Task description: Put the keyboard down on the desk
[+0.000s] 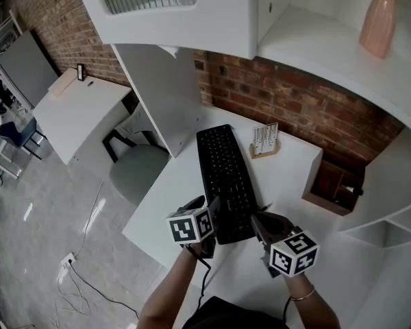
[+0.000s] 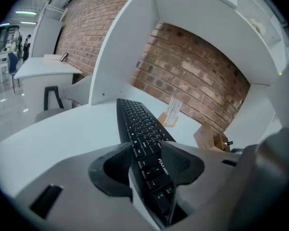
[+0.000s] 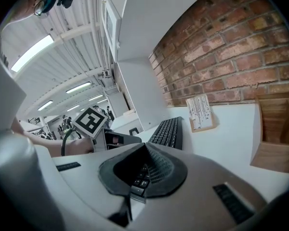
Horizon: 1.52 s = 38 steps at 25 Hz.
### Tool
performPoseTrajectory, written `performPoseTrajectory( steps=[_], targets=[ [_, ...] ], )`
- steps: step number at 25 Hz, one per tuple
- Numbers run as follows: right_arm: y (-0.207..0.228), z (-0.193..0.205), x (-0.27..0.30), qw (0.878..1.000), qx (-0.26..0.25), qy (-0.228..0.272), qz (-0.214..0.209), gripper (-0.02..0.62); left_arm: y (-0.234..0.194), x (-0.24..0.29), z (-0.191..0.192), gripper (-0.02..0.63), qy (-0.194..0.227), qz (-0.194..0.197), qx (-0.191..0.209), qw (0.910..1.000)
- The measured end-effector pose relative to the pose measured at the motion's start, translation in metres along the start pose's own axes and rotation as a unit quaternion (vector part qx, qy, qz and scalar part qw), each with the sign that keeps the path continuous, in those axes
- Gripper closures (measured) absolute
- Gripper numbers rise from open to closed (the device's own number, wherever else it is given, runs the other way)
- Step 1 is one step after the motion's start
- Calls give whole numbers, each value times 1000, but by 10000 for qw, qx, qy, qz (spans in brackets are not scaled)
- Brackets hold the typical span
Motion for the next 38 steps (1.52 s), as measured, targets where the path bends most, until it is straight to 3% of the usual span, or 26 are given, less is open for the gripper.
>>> performPoseTrajectory(
  steps=[6,12,24,31,38],
  targets=[
    [-13,-4,-8,9997,-124,152,120,590,17,-33,-4,428,416,61,598,9973],
    [-31,-8,-22,9989,-142,402,205,589,27,-76,-1,484,1011,270,833,9910],
    [-66,-2,-51,9949,-552,726,435,590,38,-133,19,586,1409,382,1487,9780],
    [-85,5,-72,9904,-734,948,690,591,38,-161,26,597,1693,770,1575,9699],
    [-103,14,-88,9857,-891,1071,953,591,32,-179,39,597,1705,916,1578,9683]
  ],
)
Point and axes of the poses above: the fingertips, and each gripper's own axes: x forward along the fingers, y to its right, z out of its underside, the point moved 10 cm from there along -x, backward along the fingers, and after that the axes turned 5 degrees about -z, right-handed, at the moved point
